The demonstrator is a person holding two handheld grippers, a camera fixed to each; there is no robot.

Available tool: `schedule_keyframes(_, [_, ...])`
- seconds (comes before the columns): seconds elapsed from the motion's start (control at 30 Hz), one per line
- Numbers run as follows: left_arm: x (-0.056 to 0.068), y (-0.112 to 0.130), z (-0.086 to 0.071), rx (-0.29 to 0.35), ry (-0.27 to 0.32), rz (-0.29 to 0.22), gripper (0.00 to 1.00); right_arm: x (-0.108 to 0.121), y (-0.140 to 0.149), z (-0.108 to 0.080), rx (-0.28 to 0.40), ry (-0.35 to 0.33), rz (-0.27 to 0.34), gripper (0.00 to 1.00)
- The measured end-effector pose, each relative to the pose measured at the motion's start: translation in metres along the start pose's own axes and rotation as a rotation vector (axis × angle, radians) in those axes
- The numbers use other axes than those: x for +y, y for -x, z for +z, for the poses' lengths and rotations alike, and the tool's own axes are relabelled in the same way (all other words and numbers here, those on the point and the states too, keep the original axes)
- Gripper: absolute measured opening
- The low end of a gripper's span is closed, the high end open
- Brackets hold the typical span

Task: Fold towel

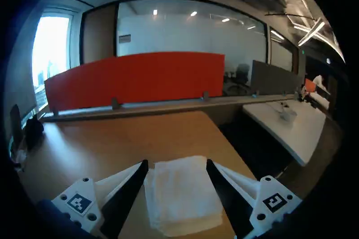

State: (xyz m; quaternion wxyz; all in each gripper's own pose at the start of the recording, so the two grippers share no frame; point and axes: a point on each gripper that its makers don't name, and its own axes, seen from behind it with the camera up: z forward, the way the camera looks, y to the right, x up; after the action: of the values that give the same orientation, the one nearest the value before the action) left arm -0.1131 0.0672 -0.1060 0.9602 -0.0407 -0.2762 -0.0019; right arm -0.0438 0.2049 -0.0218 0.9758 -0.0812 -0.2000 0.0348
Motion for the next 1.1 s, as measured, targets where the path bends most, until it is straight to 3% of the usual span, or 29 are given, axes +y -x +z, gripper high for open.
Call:
schedule_keyframes(0.17, [0.000,-0.003,0.003,0.005,0.005,-0.004,0.96,-0.012,-0.027,-0.005,0.130,-0.006,0.016,1.00])
schedule_keyframes(0.37, [-0.002,-0.008,0.007,0.016,0.007,0.004,0.96,-0.028,-0.047,-0.011,0.213,-0.039,0.007,1.00])
schedule_keyframes(0.77, [-0.009,-0.031,0.013,0.063,0.006,0.013,0.96,-0.071,-0.077,-0.020,0.290,-0.108,-0.014,1.00])
schedule_keyframes(1.1, [-0.026,-0.091,0.014,0.184,-0.002,0.022,0.96,-0.118,-0.080,-0.026,0.299,-0.158,-0.020,1.00])
